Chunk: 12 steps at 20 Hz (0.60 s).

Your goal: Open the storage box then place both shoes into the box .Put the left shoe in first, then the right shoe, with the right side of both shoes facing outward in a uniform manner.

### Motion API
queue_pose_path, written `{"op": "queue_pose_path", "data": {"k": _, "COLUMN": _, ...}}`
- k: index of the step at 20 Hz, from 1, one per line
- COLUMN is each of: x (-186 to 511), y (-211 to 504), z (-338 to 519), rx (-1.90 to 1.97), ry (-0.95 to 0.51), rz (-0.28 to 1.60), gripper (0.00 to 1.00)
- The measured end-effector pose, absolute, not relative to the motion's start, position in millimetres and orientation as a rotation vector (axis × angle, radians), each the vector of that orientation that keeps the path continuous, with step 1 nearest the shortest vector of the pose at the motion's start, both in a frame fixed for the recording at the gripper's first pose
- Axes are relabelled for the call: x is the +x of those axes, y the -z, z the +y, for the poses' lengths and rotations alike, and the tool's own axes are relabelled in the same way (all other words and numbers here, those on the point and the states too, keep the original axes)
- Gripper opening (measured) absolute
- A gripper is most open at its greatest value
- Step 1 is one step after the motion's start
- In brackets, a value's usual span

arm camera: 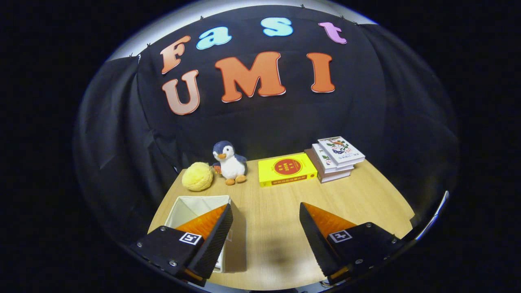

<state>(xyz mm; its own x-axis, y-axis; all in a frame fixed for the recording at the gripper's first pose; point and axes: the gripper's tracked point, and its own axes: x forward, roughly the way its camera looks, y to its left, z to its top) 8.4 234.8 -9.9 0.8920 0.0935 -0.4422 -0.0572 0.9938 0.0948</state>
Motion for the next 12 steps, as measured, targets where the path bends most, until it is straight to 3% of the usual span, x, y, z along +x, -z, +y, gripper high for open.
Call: {"op": "queue_pose_path", "data": {"k": 12, "x": 19, "y": -54, "z": 66, "rx": 0.099, "ry": -0.020, "rz": 0.281, "gripper": 0.97}}
